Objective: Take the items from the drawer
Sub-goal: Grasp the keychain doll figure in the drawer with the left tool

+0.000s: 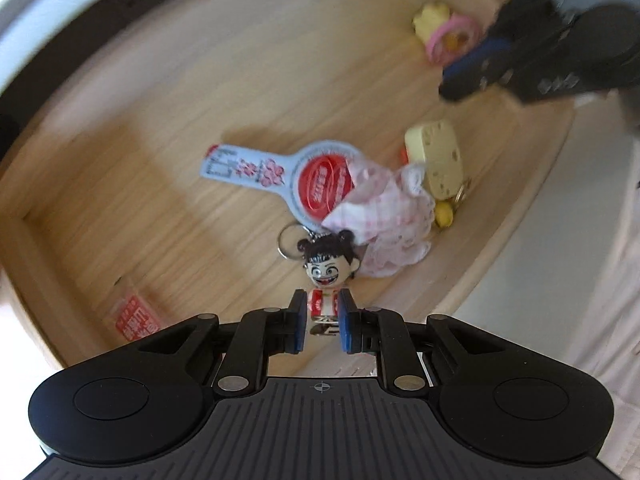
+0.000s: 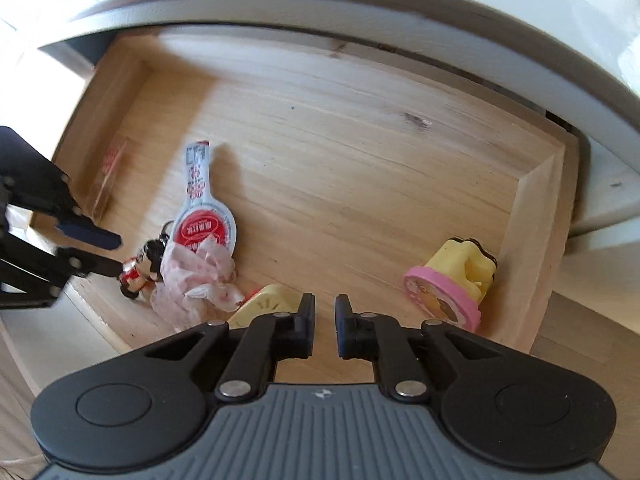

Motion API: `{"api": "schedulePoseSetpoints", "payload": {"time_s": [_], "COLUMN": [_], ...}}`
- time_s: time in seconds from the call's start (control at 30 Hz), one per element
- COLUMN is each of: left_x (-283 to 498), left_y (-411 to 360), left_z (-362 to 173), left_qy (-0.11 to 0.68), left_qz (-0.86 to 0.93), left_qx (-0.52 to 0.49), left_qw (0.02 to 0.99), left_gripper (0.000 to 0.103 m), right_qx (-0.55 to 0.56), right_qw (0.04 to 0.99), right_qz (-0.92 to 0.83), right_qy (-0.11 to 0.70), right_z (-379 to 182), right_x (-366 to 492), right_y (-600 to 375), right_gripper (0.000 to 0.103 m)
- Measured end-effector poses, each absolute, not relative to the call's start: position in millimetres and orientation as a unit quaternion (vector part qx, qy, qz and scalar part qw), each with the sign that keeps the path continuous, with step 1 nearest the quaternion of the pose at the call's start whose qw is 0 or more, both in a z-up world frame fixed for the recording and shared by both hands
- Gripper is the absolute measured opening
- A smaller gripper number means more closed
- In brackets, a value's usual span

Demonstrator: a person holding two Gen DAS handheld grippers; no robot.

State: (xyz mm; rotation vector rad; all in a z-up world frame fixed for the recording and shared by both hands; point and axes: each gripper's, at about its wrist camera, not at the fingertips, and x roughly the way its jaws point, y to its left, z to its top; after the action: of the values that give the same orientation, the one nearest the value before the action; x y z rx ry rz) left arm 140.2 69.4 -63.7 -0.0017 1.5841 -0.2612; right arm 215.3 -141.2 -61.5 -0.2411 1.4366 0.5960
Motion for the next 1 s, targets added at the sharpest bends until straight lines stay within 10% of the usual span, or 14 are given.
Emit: {"api": "schedulePoseSetpoints", "payload": {"time_s": [0.5, 1.0], "left_x": [151.5, 114.9], "left_y": [64.2, 135.1], "left_z": [-68.3, -28.0], "left_qy": [0.698, 0.597], "left_qz": [-0.121, -0.029], "left_qx": [0.010, -0.062], "left_qw": [0.706, 0.799], "left_gripper": [0.030, 0.030], "right_qx": [-0.011, -0.028], "right_qw": [0.701, 0.635], "right_qz": [0.258, 0.201], "right_qy": [0.665, 0.745], "right_z": [-63.8, -100.0], "right_x": [224.2, 226.4], "right_y": [-163.4, -110.5], "right_gripper": [0.051, 0.048]}}
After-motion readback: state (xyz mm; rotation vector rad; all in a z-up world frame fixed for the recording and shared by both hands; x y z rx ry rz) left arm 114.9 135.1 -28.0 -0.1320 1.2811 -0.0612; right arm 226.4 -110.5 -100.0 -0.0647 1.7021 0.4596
